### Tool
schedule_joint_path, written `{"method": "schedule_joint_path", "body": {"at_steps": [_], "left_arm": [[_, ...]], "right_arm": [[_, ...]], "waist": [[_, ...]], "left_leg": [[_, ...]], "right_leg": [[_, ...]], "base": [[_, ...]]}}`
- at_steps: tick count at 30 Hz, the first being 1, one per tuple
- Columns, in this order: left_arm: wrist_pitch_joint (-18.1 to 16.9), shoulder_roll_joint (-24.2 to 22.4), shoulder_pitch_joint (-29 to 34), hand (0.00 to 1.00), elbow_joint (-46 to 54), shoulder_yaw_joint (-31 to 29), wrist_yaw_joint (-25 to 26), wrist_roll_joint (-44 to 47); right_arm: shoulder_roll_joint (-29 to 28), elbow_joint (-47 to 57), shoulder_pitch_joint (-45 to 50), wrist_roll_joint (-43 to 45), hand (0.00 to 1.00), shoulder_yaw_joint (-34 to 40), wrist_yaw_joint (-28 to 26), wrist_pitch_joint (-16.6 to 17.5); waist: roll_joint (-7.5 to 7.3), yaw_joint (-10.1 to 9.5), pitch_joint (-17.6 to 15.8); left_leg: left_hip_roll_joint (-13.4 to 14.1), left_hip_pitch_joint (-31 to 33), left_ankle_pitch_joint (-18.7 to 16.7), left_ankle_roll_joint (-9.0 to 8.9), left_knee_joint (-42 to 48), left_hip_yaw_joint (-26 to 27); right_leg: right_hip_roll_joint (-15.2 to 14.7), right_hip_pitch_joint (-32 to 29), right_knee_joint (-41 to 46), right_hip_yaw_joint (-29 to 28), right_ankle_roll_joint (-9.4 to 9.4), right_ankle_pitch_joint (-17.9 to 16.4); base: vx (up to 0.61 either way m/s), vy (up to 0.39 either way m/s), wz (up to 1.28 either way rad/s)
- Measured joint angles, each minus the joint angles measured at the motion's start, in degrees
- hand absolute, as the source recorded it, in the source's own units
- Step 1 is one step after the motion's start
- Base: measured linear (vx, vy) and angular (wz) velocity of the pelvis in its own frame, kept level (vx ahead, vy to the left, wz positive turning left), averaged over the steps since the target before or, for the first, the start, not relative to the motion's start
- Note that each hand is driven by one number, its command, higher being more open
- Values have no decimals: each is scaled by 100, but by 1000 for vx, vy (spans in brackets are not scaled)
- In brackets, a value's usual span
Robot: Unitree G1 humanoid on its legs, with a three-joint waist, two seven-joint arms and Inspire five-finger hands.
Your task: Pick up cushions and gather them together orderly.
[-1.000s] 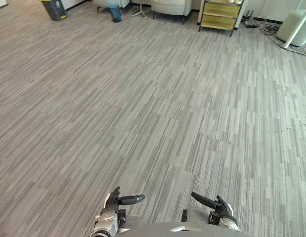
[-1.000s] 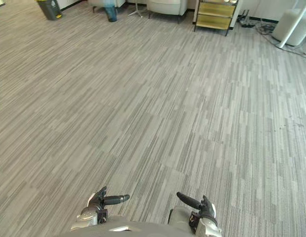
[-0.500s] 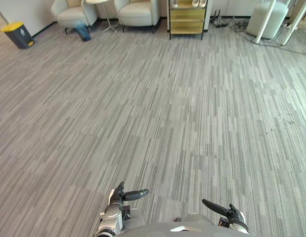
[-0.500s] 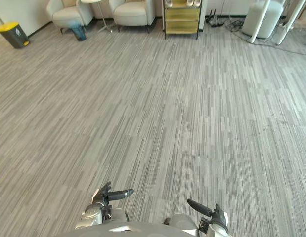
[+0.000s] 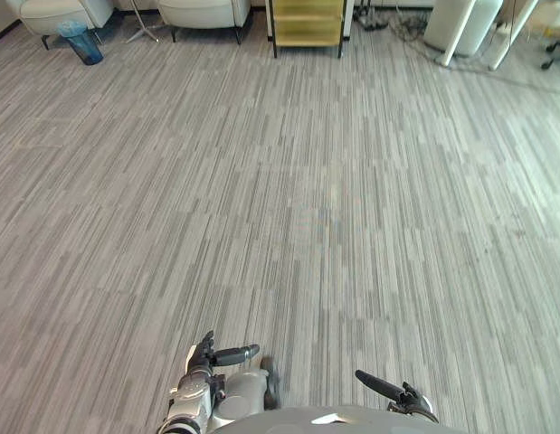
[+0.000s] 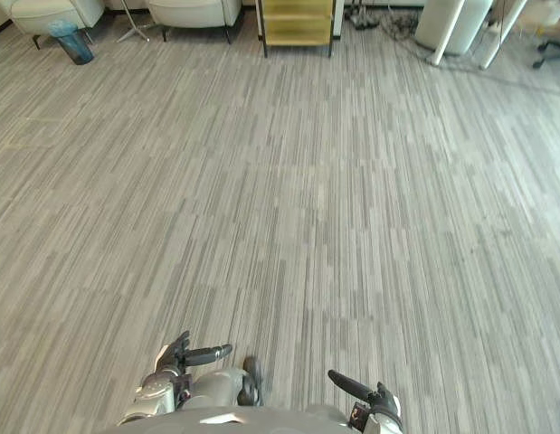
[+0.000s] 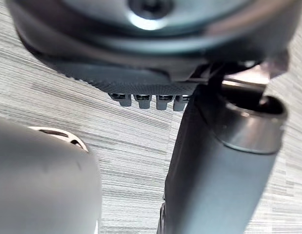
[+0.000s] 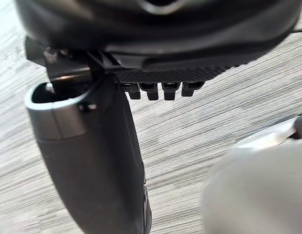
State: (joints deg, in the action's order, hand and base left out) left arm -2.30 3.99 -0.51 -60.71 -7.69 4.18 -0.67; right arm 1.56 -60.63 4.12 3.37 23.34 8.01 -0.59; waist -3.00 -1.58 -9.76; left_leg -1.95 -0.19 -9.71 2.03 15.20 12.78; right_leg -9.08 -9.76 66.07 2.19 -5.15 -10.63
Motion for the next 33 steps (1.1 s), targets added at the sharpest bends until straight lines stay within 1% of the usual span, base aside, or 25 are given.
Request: {"method": "schedule_joint_path", "body": {"at_steps": [2, 3, 4, 5, 6, 7, 8, 9, 10, 12, 13, 14, 15, 17, 19, 20, 23, 24, 25, 26, 27, 29, 31, 32, 33], "left_arm": [[2, -152, -25, 100, 1, 50, 14, 6], [2, -195, -31, 100, 12, 56, 14, 6], [-1, -221, -26, 100, 19, 55, 23, 6], [-16, -252, -34, 100, 43, 57, 28, 2], [-18, -274, -31, 100, 31, 61, 27, -1], [-14, -437, -90, 100, -24, 56, -16, -5], [-21, -468, -93, 100, -9, 54, -46, -6], [-20, -537, -98, 100, -13, 36, -95, -7], [-19, -567, -92, 100, -20, 22, -90, -8], [-16, -665, -60, 100, -19, -21, -88, -7], [-11, -719, -61, 100, 55, -84, -127, -5], [-13, -723, -54, 100, 116, -132, -157, -5], [-14, -732, -22, 100, 243, -293, -170, -2], [-39, -717, 50, 100, 461, -455, -140, -2], [-155, -754, 151, 100, 687, -436, -131, 6], [-181, -750, 119, 100, 751, -412, -156, 14], [-232, -748, 85, 100, 763, -388, -188, 14], [-237, -747, 64, 100, 761, -383, -193, 13], [-236, -741, -4, 100, 694, -361, -193, 20], [-245, -725, -44, 100, 579, -256, -150, 15], [-238, -675, -94, 100, 532, -236, -145, 13], [-185, -580, -133, 100, 466, -215, -160, 9], [-187, -545, -120, 100, 382, -211, -159, 9], [-164, -507, -123, 100, 298, -147, -156, 8], [-110, -477, -124, 100, 240, -32, -154, 7]], "right_arm": [[64, 317, 48, 0, 100, -51, -31, 87], [69, 372, 63, 1, 100, -51, -27, 94], [53, 371, 64, 1, 100, -79, -26, 111], [-16, 382, 100, 1, 100, -101, -26, 143], [-11, 371, 118, 14, 100, -81, -40, 146], [82, 354, 41, -3, 100, -43, -44, 127], [83, 352, 6, -6, 100, -32, -37, 131], [66, 347, -2, -91, 100, 26, -25, 133], [63, 308, 11, -110, 100, 29, -24, 114], [102, 235, 84, -104, 100, 71, -42, 67], [108, 253, 209, -100, 100, 24, -33, 69], [122, 253, 238, -99, 100, 22, -31, 67], [146, 252, 263, -96, 100, 7, -20, 66], [160, 253, 369, -34, 100, -205, -8, 74], [153, 250, 397, 77, 100, -216, -13, 65], [145, 251, 387, 130, 100, -205, -9, 56], [50, 304, 309, 129, 100, -202, -4, 55], [26, 307, 293, 129, 100, -203, -3, 56], [23, 303, 291, 130, 100, -204, 3, 68], [55, 197, 215, 129, 100, -209, 8, 69], [11, 162, 167, 128, 100, -212, 10, 70], [-136, 117, 191, 140, 100, -144, 0, 62], [-130, 46, 206, 116, 100, -71, -14, 59], [-133, -3, 202, 113, 100, -23, -43, 69], [-136, 11, 173, 112, 100, 28, -78, 71]], "waist": [[227, 81, -93], [263, 107, -112], [261, 135, -115], [150, 216, -89], [175, 224, -98], [364, 116, -79], [354, 101, -89], [342, 144, -102], [363, 157, -90], [507, 189, -28], [543, 222, -46], [562, 209, -51], [607, 179, -39], [564, 150, -43], [542, 89, -30], [535, 22, -36], [430, -34, -97], [399, -53, -114], [395, -102, -117], [407, -153, -92], [322, -127, -77], [108, -97, 25], [61, -110, 164], [52, -91, 240], [33, -62, 246]], "left_leg": [[229, -739, -9, 1, -412, -159], [320, -919, -9, 1, -490, -199], [419, -1129, -28, -24, -596, -266], [526, -1334, -307, -280, -650, -412], [586, -1420, -431, -370, -670, -480], [769, -1480, -458, -447, -758, -610], [742, -1468, -382, -392, -767, -656], [756, -1550, -184, -437, -641, -695], [802, -1589, -153, -489, -525, -703], [1036, -1451, -147, -553, 220, -773], [1324, -639, 160, -948, 2126, -979], [1451, -287, 239, -1088, 2913, -1004], [1694, 227, 232, -1077, 4049, -884], [1888, 830, 73, -827, 4745, -386], [1874, 1242, -97, -609, 4252, 136], [1805, 1366, -186, -493, 3509, 498], [1313, 1408, -40, -510, 1273, 805], [1192, 1411, 106, -515, 854, 786], [966, 1437, 718, -500, 3, 604], [876, 1384, 1311, -266, 26, 470], [801, 1349, 1215, -256, 29, 498], [575, 1438, 783, -54, 494, 449], [445, 1423, 264, 15, 951, 439], [350, 1300, 44, -6, 957, 417], [246, 1070, -119, 15, 853, 387]], "right_leg": [[44, -674, -692, 365, 330, -375], [78, -870, -1225, 453, 337, -427], [135, -1103, -2118, 432, 273, -369], [181, -1197, -3630, 241, 111, 260], [220, -1151, -3629, 305, 282, 675], [434, -1156, -3438, 389, 559, 430], [434, -1184, -3331, 373, 576, 326], [389, -1136, -2993, 431, 670, -79], [397, -1058, -2899, 481, 712, -232], [496, -689, -2960, 677, 766, -521], [569, -212, -3255, 911, 814, -628], [645, -20, -3402, 968, 824, -633], [787, 351, -3684, 1024, 831, -631], [876, 1099, -4267, 1079, 874, -650], [867, 1578, -4764, 1103, 804, -587], [839, 1811, -5026, 1087, 746, -549], [676, 2272, -5430, 1026, 618, -569], [624, 2338, -5468, 1008, 574, -595], [591, 2523, -5568, 854, 412, -688], [578, 2688, -5598, 604, 344, -727], [476, 2706, -5594, 547, 330, -717], [196, 2667, -5333, 182, 204, -589], [98, 2410, -4424, -167, 160, -560], [29, 2112, -3599, -263, -110, -398], [-49, 1641, -2486, -353, -418, 110]], "base": [[713, -98, 37], [561, -185, 47], [665, -289, 75], [563, -305, 76], [580, -338, 50], [560, -328, 4], [640, -374, 5], [575, -360, 17], [453, -297, 29], [311, -221, 43], [341, -241, 55], [415, -230, 44], [412, -148, 5], [357, -65, 7], [339, -2, 4], [375, 38, -6], [412, 107, -9], [463, 180, -26], [492, 208, -49], [724, 298, -44], [549, 229, -16], [537, 240, 31], [512, 233, 26], [504, 206, 22], [608, 219, 16]]}}
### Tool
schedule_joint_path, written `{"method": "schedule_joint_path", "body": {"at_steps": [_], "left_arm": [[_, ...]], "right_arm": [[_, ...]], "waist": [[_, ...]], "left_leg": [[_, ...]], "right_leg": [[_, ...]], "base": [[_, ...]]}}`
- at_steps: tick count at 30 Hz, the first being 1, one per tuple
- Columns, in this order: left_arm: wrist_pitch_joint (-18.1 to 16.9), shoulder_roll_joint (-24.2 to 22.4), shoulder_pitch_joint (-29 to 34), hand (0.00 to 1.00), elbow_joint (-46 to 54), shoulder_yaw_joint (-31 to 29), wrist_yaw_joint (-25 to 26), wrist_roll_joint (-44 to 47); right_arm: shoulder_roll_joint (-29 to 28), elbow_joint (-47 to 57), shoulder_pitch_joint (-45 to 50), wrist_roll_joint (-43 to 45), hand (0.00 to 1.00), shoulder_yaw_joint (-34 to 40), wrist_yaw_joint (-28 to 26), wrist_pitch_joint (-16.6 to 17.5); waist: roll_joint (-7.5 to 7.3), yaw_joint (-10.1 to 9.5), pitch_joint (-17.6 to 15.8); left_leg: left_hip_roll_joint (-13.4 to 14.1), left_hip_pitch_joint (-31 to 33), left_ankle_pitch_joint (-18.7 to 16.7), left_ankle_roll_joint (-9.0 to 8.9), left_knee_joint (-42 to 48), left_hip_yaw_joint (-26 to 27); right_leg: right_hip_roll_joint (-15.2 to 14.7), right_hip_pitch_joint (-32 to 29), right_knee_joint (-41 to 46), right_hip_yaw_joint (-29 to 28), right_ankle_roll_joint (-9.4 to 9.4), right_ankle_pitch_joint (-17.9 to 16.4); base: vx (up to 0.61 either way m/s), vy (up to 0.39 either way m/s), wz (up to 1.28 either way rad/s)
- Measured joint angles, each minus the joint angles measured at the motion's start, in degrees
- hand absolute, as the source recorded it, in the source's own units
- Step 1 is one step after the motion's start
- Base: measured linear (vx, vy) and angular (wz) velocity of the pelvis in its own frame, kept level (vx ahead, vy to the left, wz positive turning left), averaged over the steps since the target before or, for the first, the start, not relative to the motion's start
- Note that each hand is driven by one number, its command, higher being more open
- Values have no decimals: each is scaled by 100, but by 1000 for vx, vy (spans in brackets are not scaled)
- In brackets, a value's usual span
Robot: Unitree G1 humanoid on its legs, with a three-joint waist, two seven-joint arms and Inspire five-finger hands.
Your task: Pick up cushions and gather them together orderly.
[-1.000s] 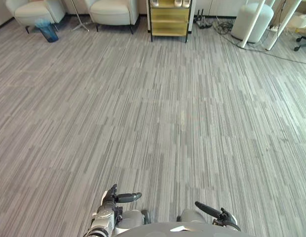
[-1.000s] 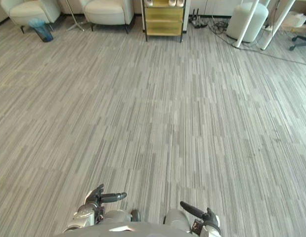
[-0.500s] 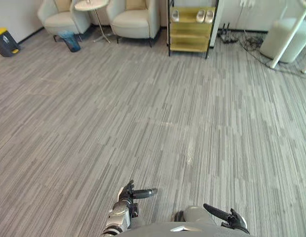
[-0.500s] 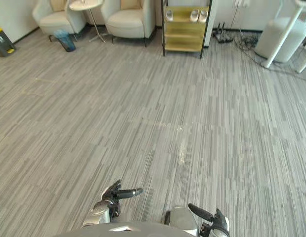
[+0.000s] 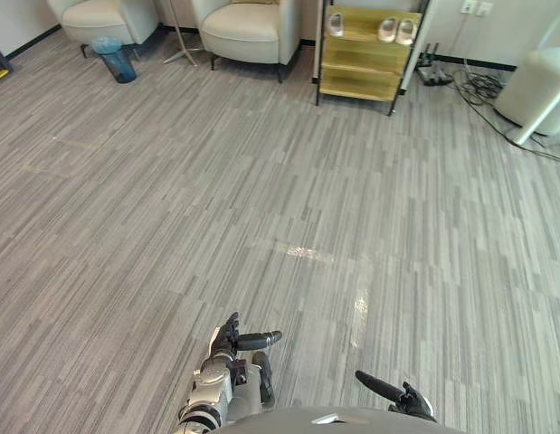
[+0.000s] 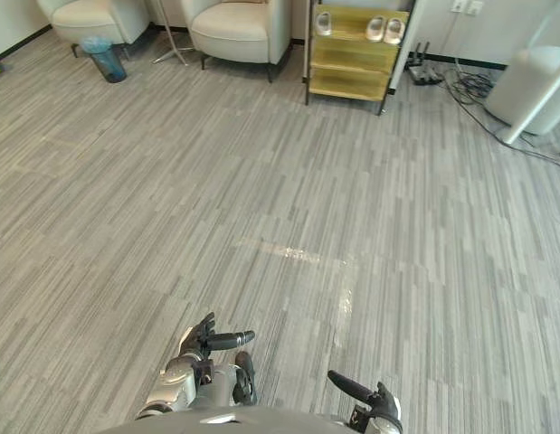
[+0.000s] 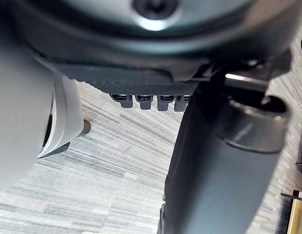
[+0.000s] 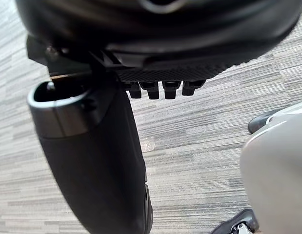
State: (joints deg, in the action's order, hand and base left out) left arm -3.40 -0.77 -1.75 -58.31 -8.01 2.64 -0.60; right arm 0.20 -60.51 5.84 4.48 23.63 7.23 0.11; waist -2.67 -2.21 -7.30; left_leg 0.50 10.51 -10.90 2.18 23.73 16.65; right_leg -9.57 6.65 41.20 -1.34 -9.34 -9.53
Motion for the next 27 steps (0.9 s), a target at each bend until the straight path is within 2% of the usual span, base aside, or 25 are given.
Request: {"method": "schedule_joint_path", "body": {"at_steps": [1, 2, 3, 4, 5, 6, 7, 8, 9, 10, 11, 12, 13, 15, 16, 17, 19, 20, 22, 23, 25, 26, 27], "left_arm": [[21, 52, -12, 100, -35, 56, -3, -3], [45, 90, -19, 100, -92, 63, 1, -2], [76, 121, -24, 100, -156, 83, 18, -1], [95, 128, 23, 100, -167, 95, 34, -1], [96, 138, 56, 100, -221, 145, 56, -2], [99, 146, 53, 100, -268, 218, 74, -2], [104, 155, 55, 100, -282, 279, 77, -2], [102, 157, 70, 100, -289, 325, 77, -2], [102, 155, 71, 100, -289, 327, 75, -4], [96, 194, 67, 100, -290, 352, 69, -8], [101, 180, 33, 100, -362, 432, 76, -14], [92, 145, 11, 100, -373, 482, 54, -22], [94, 68, 18, 100, -383, 479, 42, -54], [98, -18, 16, 100, -374, 458, 24, -195], [93, -73, 11, 100, -328, 436, -13, -239], [99, -146, 24, 100, -218, 411, -39, -240], [96, -222, 46, 100, -77, 291, -79, -246], [101, -223, 67, 100, -37, 250, -72, -246], [96, -229, 80, 100, 53, 267, -80, -246], [86, -230, 74, 100, 96, 265, -77, -245], [63, -232, 44, 100, 126, 261, -63, -233], [59, -232, 40, 100, 123, 267, -64, -235], [59, -237, 41, 100, 115, 267, -57, -234]], "right_arm": [[12, 19, -15, 0, 100, 0, -16, 12], [28, 45, -30, 4, 100, 0, -47, 22], [72, 148, -23, 5, 100, 0, -66, 26], [106, 222, -6, 2, 100, -19, -66, 35], [164, 263, 6, -2, 100, -53, -64, 78], [193, 268, 17, -3, 100, -74, -63, 81], [205, 282, 17, -3, 100, -80, -65, 75], [195, 315, 28, 0, 100, -78, -58, 76], [186, 330, 32, 1, 100, -76, -57, 76], [119, 356, 97, 11, 100, -67, -39, 123], [136, 335, 58, 9, 100, -15, -43, 134], [218, 334, -19, -12, 100, -13, -39, 116], [215, 346, -39, -57, 100, 6, -34, 142], [191, 310, -12, -42, 100, 96, -38, 83], [185, 293, 81, -43, 100, 110, -37, 61], [205, 328, 185, -35, 100, -1, -29, 60], [240, 343, 186, -34, 100, -53, -11, 57], [231, 346, 179, -20, 100, -105, 15, 59], [201, 350, 180, 16, 100, -118, 37, 57], [201, 357, 166, 16, 100, -125, 44, 55], [197, 360, 96, 15, 100, -129, 50, 53], [192, 348, 46, 12, 100, -144, 54, 46], [205, 355, 28, 14, 100, -182, 54, 44]], "waist": [[0, 9, -27], [10, 8, -50], [75, 49, -85], [127, 88, -100], [234, 156, -175], [251, 208, -175], [272, 228, -206], [274, 246, -209], [268, 254, -206], [121, 280, -233], [243, 280, -272], [365, 208, -255], [387, 249, -257], [446, 279, -268], [472, 284, -289], [493, 277, -295], [546, 253, -304], [537, 265, -296], [491, 244, -279], [478, 221, -269], [472, 183, -271], [456, 147, -272], [481, 116, -258]], "left_leg": [[-45, -196, -72, 3, -117, -10], [-75, -422, -146, 2, -231, -23], [-76, -845, -243, -17, -434, -37], [-73, -1142, -268, -34, -627, -58], [-39, -1595, -267, -48, -920, -140], [11, -1771, -266, -51, -1033, -163], [91, -1996, -265, -52, -1187, -183], [205, -2197, -283, -100, -1372, -225], [218, -2221, -295, -131, -1385, -233], [216, -2382, -385, -346, -1455, -344], [370, -2473, -453, -462, -1462, -405], [508, -2442, -357, -529, -1445, -400], [541, -2476, -123, -628, -1406, -414], [730, -2453, -26, -742, -995, -463], [950, -2200, 6, -795, -69, -551], [1254, -1533, 178, -1033, 1554, -788], [1593, -857, 131, -954, 2995, -763], [1646, -596, 66, -900, 3296, -713], [1605, -363, -132, -668, 2834, -480], [1493, -250, -237, -622, 2174, -452], [1226, -159, -292, -646, 1174, -682], [1003, -199, -241, -690, 450, -972], [860, -268, 118, -670, -150, -1177]], "right_leg": [[-55, -347, 756, -29, -206, 217], [-97, -656, 1381, 2, -77, 76], [-136, -1078, 1977, 176, 218, -234], [-151, -1317, 2092, 385, 376, -382], [-150, -1624, 1885, 758, 693, -651], [-135, -1808, 1647, 956, 797, -750], [-112, -2128, 1226, 1186, 840, -816], [-41, -2470, 329, 1334, 785, -746], [-28, -2496, 131, 1346, 757, -704], [9, -2572, -877, 1362, 815, 58], [127, -2491, -832, 1446, 1090, 53], [270, -2487, -826, 1442, 1173, -3], [297, -2400, -782, 1478, 1241, -229], [371, -2089, -904, 1643, 1319, -383], [471, -1672, -1153, 1797, 1328, -485], [612, -1279, -1446, 1916, 1337, -537], [798, -876, -1754, 1942, 1354, -537], [851, -624, -1947, 1942, 1350, -533], [873, -230, -2300, 1899, 1277, -482], [873, -124, -2453, 1791, 1230, -454], [846, -100, -2502, 1570, 1192, -433], [821, -114, -2496, 1399, 1137, -433], [844, -126, -2489, 1247, 1054, -445]], "base": [[595, 165, 7], [589, 102, -8], [390, 44, -5], [481, 1, 10], [367, -37, 26], [567, -94, 38], [463, -146, 44], [481, -170, 37], [622, -280, 51], [553, -264, 38], [548, -278, 16], [403, -231, -6], [393, -239, -6], [446, -293, 33], [444, -325, 55], [371, -268, 44], [249, -137, 3], [212, -45, -14], [252, 10, -17], [259, 104, -38], [187, 114, -56], [205, 166, -72], [302, 250, -89]]}}
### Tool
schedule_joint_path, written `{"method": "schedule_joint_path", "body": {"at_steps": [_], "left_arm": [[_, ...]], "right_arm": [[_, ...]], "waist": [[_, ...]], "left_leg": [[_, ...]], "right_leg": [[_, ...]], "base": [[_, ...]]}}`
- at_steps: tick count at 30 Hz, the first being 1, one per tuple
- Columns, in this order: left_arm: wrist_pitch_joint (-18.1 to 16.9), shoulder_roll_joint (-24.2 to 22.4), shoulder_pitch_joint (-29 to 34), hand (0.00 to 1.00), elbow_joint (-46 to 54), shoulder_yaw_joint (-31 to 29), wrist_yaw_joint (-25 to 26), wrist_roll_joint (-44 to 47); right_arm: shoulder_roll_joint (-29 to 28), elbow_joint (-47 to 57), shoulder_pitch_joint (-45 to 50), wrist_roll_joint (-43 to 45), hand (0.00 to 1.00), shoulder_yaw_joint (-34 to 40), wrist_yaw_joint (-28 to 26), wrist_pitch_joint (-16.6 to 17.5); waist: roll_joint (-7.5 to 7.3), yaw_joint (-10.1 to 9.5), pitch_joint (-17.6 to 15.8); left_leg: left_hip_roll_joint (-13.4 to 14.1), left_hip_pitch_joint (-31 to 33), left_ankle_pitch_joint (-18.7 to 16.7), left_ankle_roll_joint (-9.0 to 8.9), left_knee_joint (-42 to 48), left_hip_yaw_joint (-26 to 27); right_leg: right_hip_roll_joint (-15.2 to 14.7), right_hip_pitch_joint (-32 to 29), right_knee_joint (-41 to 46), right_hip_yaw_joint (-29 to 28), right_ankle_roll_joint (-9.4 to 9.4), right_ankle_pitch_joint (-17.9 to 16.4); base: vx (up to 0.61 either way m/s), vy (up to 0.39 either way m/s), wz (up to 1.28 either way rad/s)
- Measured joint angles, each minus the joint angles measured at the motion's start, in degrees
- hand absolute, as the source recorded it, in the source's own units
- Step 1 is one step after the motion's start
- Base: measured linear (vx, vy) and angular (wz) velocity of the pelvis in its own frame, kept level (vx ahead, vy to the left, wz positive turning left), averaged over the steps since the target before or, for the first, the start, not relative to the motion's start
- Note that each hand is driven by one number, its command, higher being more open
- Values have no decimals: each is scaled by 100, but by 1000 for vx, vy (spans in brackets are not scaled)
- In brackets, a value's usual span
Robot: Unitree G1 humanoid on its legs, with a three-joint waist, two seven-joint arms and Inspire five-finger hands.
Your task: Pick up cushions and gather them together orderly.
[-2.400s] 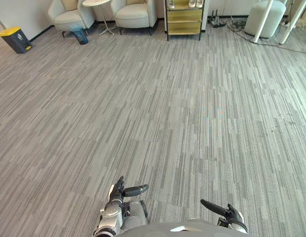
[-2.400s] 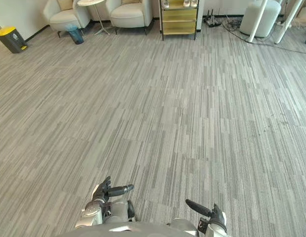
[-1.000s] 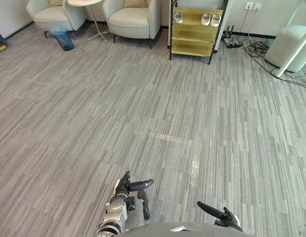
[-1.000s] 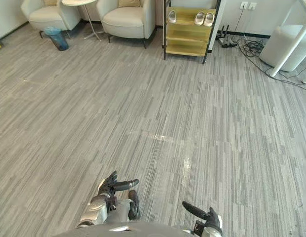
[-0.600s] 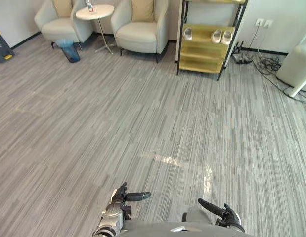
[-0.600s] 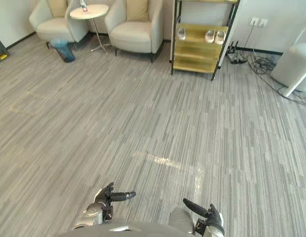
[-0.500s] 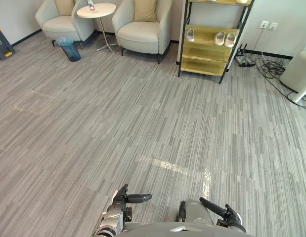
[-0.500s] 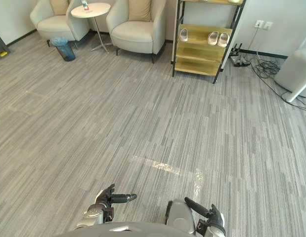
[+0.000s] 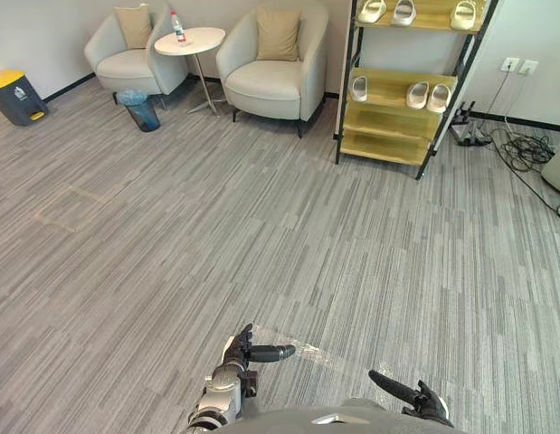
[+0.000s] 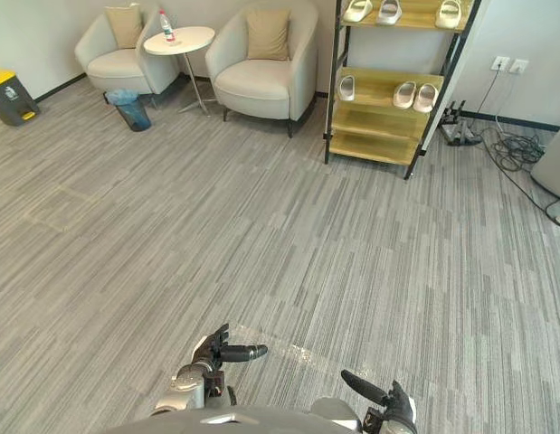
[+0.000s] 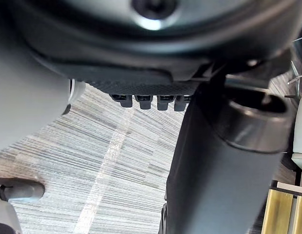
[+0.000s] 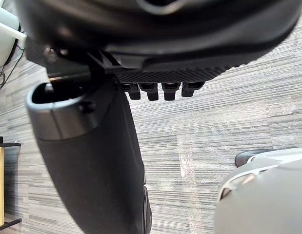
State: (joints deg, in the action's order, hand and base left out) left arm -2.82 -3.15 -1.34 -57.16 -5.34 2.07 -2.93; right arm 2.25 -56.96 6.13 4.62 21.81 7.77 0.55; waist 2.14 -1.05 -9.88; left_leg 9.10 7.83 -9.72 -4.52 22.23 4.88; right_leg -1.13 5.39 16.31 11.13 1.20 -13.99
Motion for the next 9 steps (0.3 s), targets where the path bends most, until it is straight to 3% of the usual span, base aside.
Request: {"method": "schedule_joint_path", "body": {"at_steps": [1, 2, 5, 7, 9], "left_arm": [[-5, -9, 29, 100, -58, -2, 0, 0], [-16, 79, 7, 100, -103, -8, 43, 3], [-17, 116, 37, 100, -165, -2, 42, 1], [-20, 116, 38, 100, -211, 26, 23, -7], [-21, 109, 54, 100, -330, 56, 0, -28]], "right_arm": [[23, -19, -33, -3, 100, -49, -1, -6], [-94, 10, -13, -2, 100, -50, 5, -21], [-231, 0, 26, -11, 100, -53, -1, -31], [-267, 11, 16, -12, 100, -50, -30, -28], [-268, -1, 14, -15, 100, -40, -48, -28]], "waist": [[82, -21, 58], [-136, 0, 117], [-333, 0, 239], [-329, 1, 239], [-219, 2, 323]], "left_leg": [[-57, -86, 542, -167, -414, -215], [-213, -213, 591, -87, -576, -99], [-392, -429, 633, -11, -986, 75], [-501, -652, 719, 63, -1298, 173], [-606, -924, 891, 96, -1772, 289]], "right_leg": [[86, 0, 1, -204, -109, -58], [-75, -15, -22, -366, -165, -31], [-293, 11, -154, -493, -253, -39], [-380, 81, -229, -581, -290, -18], [-456, 129, -335, -720, -335, 9]], "base": [[304, 233, -76], [244, 172, -54], [174, 110, -14], [98, 122, -18], [56, 95, -22]]}}
